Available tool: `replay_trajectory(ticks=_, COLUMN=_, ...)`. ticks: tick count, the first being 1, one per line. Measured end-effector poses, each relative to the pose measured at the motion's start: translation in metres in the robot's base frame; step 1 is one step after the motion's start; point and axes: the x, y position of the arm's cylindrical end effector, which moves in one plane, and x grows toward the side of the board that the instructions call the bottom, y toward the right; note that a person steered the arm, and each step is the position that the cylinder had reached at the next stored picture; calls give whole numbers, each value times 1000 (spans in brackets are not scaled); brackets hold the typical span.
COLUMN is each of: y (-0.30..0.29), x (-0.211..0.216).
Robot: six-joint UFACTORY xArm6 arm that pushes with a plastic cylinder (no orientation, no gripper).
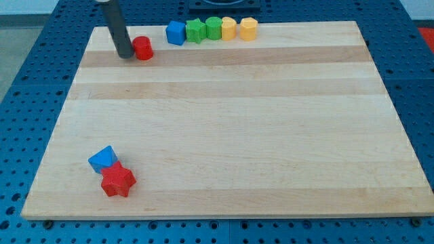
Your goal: Place the red circle into the left of blue cube
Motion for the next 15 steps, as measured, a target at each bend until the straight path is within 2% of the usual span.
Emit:
replay_trajectory(ticks=1, y=-1, x=7)
replay_trajectory(ticks=2, y=-4, x=37)
replay_trajectory(ticks=3, y=13, x=41)
replay_trajectory(ticks=6, y=15, x=-9)
replay_trajectory(ticks=9, y=17, x=6)
replay_trajectory(ticks=11, y=17, x=-22)
replay_trajectory(ticks=12, y=17, x=-23)
replay_trajectory(ticks=13, y=17, x=1)
replay_trajectory(ticks=14, y=21, x=2)
replay_trajectory(ticks=15, y=23, x=-15)
